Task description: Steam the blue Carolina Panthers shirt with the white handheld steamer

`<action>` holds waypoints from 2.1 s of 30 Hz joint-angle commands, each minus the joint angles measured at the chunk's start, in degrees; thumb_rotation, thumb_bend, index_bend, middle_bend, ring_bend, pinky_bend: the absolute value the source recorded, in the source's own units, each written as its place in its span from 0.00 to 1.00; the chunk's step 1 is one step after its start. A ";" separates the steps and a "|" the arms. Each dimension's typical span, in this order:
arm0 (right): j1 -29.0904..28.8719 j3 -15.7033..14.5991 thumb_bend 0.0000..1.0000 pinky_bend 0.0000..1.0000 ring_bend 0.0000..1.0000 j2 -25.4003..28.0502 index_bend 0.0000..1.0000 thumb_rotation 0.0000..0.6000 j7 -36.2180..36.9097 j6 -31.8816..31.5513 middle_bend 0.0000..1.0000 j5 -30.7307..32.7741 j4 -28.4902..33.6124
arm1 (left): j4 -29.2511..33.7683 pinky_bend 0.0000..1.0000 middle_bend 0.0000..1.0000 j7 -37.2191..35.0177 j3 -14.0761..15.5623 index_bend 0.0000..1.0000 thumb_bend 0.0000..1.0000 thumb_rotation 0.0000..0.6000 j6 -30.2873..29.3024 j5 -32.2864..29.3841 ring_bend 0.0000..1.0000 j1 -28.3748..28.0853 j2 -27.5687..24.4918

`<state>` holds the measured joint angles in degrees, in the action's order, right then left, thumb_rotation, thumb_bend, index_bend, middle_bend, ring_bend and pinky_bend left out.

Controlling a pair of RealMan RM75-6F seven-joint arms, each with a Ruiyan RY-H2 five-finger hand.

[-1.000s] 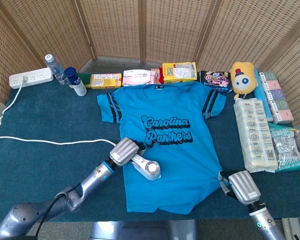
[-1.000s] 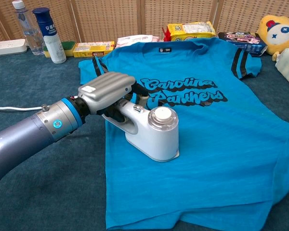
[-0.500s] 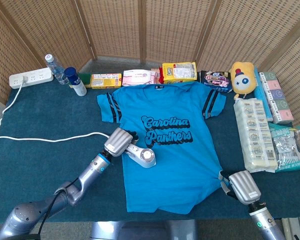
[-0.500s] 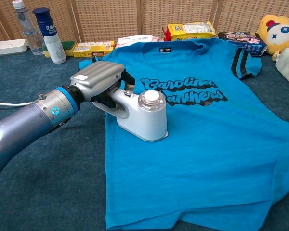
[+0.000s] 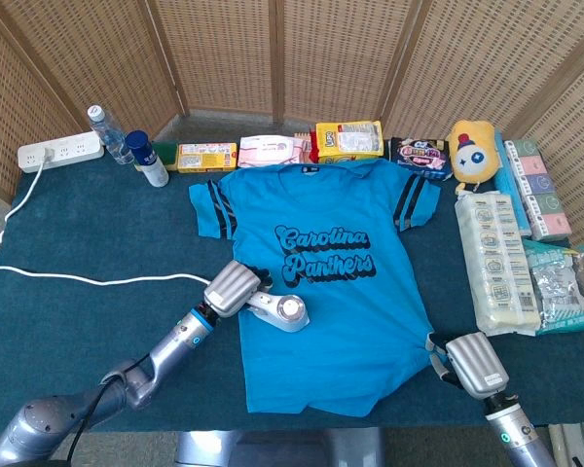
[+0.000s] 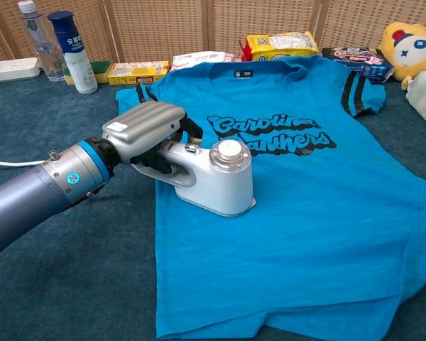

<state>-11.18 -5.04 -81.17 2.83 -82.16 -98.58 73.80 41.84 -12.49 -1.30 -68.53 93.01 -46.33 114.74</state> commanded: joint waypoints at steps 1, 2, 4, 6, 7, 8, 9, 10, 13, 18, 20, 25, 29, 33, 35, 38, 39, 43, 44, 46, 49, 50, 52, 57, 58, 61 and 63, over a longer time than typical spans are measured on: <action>0.00 -0.01 0.60 0.81 0.72 -0.01 0.69 1.00 -0.12 0.00 0.68 -0.05 0.11 | 2.06 0.76 0.76 -0.08 0.68 0.67 0.42 1.00 -0.85 0.60 0.68 0.70 -1.30; -0.01 0.00 0.60 0.81 0.72 -0.02 0.69 1.00 -0.16 0.01 0.68 -0.06 0.15 | 2.66 0.76 0.76 0.04 0.81 0.67 0.42 1.00 -0.92 0.67 0.68 0.83 -1.64; -0.02 -0.02 0.60 0.81 0.72 -0.06 0.69 1.00 -0.27 0.05 0.68 -0.10 0.23 | 4.03 0.76 0.76 0.30 1.17 0.67 0.42 1.00 -0.98 0.87 0.68 1.15 -2.41; -0.02 -0.04 0.60 0.81 0.72 -0.08 0.69 1.00 -0.37 0.07 0.68 -0.12 0.28 | 5.19 0.76 0.76 0.47 1.59 0.67 0.42 1.00 -1.01 1.08 0.68 1.48 -3.01; -0.01 -0.03 0.60 0.81 0.72 -0.08 0.69 1.00 -0.42 0.06 0.68 -0.13 0.32 | 5.75 0.76 0.76 0.55 1.86 0.67 0.42 1.00 -0.97 1.20 0.68 1.66 -3.30; 0.00 -0.03 0.60 0.81 0.72 -0.07 0.69 1.00 -0.44 0.06 0.68 -0.13 0.35 | 6.06 0.76 0.76 0.63 1.96 0.67 0.42 1.00 -0.95 1.25 0.68 1.74 -3.46; 0.00 -0.03 0.60 0.81 0.72 -0.07 0.69 1.00 -0.46 0.06 0.68 -0.12 0.38 | 6.39 0.76 0.76 0.70 2.13 0.67 0.42 1.00 -0.93 1.35 0.68 1.84 -3.62; 0.01 -0.03 0.60 0.81 0.72 -0.07 0.69 1.00 -0.49 0.05 0.68 -0.12 0.42 | 6.87 0.76 0.76 0.83 2.41 0.67 0.42 1.00 -0.93 1.52 0.68 2.00 -3.85; 0.05 -0.05 0.60 0.81 0.72 -0.05 0.69 1.00 -0.57 0.04 0.68 -0.11 0.50 | 8.00 0.76 0.76 1.10 3.10 0.67 0.42 1.00 -1.11 2.04 0.68 2.42 -4.34; 0.11 -0.10 0.60 0.81 0.72 0.01 0.69 1.00 -0.62 -0.01 0.68 -0.18 0.56 | 9.05 0.76 0.76 1.98 3.30 0.67 0.42 1.00 -1.21 2.47 0.68 2.74 -4.35; 0.15 -0.07 0.60 0.81 0.72 0.07 0.69 1.00 -0.61 -0.10 0.68 -0.16 0.60 | 8.97 0.76 0.76 2.33 2.74 0.67 0.44 1.00 -0.73 2.23 0.68 2.41 -3.81; 0.33 -0.09 0.60 0.81 0.73 0.21 0.69 1.00 -0.55 -0.25 0.68 -0.07 0.61 | 9.09 0.76 0.76 2.64 1.85 0.67 0.46 1.00 -0.36 2.14 0.68 1.79 -2.58; 0.48 -0.12 0.60 0.81 0.73 0.32 0.69 1.00 -0.51 -0.41 0.68 -0.04 0.60 | 9.33 0.76 0.77 2.85 1.70 0.72 0.50 1.00 -0.08 2.33 0.68 1.47 -1.74; 0.56 -0.08 0.60 0.81 0.73 0.45 0.69 1.00 -0.45 -0.56 0.68 -0.02 0.64 | 9.00 0.76 0.78 3.12 1.60 0.76 0.51 1.00 -0.15 2.64 0.69 1.23 -1.03; 0.60 -0.09 0.60 0.81 0.73 0.45 0.69 1.00 -0.40 -0.57 0.68 -0.02 0.61 | 8.55 0.76 0.79 3.16 1.41 0.76 0.51 1.00 -0.01 2.52 0.70 1.17 -0.78; 0.62 -0.08 0.60 0.81 0.73 0.38 0.69 1.00 -0.29 -0.55 0.68 -0.01 0.50 | 7.62 0.76 0.80 3.16 0.90 0.76 0.51 1.00 0.35 1.99 0.70 1.14 -0.45; 0.61 -0.07 0.60 0.81 0.73 0.36 0.69 1.00 -0.25 -0.53 0.68 0.00 0.47 | 7.21 0.76 0.80 3.11 0.59 0.76 0.51 1.00 0.55 1.62 0.70 1.15 -0.34; 0.52 -0.03 0.60 0.81 0.73 0.28 0.69 1.00 -0.19 -0.38 0.68 -0.01 0.34 | 5.28 0.76 0.80 2.82 -0.75 0.76 0.51 1.00 1.48 0.11 0.71 1.01 0.18; 0.50 -0.01 0.60 0.81 0.73 0.25 0.69 1.00 -0.17 -0.31 0.68 0.02 0.31 | 4.46 0.76 0.80 2.82 -1.22 0.76 0.51 1.00 1.76 -0.39 0.71 0.95 0.30; 0.45 0.01 0.60 0.81 0.73 0.20 0.69 1.00 -0.18 -0.19 0.68 0.06 0.27 | 2.94 0.76 0.80 2.86 -1.97 0.76 0.51 1.00 2.15 -1.17 0.71 0.80 0.72; 0.40 0.05 0.60 0.81 0.73 0.11 0.69 1.00 -0.18 0.01 0.68 0.16 0.20 | 0.60 0.76 0.80 2.78 -3.20 0.76 0.51 1.00 2.81 -2.59 0.71 0.69 1.48; 0.37 0.06 0.60 0.81 0.73 0.09 0.69 1.00 -0.19 0.06 0.68 0.17 0.19 | 0.07 0.76 0.80 2.75 -3.49 0.76 0.51 1.00 3.00 -2.94 0.71 0.67 1.63; 0.33 0.07 0.60 0.81 0.73 0.06 0.69 1.00 -0.19 0.15 0.68 0.19 0.19 | -0.93 0.76 0.80 2.59 -3.97 0.76 0.51 1.00 3.24 -3.50 0.71 0.61 2.01; 0.20 0.14 0.60 0.81 0.73 0.14 0.69 1.00 -0.37 0.40 0.68 0.28 0.34 | -3.87 0.76 0.80 2.25 -6.16 0.76 0.51 1.00 4.17 -6.07 0.71 0.46 3.47; 0.20 0.14 0.60 0.81 0.73 0.16 0.69 1.00 -0.41 0.43 0.68 0.31 0.36 | -4.08 0.76 0.80 2.16 -6.35 0.76 0.51 1.00 4.27 -6.29 0.71 0.40 3.66; 0.24 0.14 0.60 0.81 0.73 0.21 0.69 1.00 -0.47 0.42 0.68 0.35 0.45 | -3.83 0.76 0.80 1.56 -6.40 0.76 0.51 1.00 4.20 -6.45 0.71 0.36 3.85; 0.27 0.12 0.60 0.81 0.73 0.22 0.69 1.00 -0.48 0.41 0.68 0.36 0.48 | -3.35 0.76 0.80 1.35 -5.94 0.76 0.51 1.00 3.76 -5.93 0.71 0.38 3.71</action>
<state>-10.91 -4.92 -80.95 2.34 -81.75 -98.21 74.28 38.30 -11.02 -7.42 -64.59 86.89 -45.95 118.50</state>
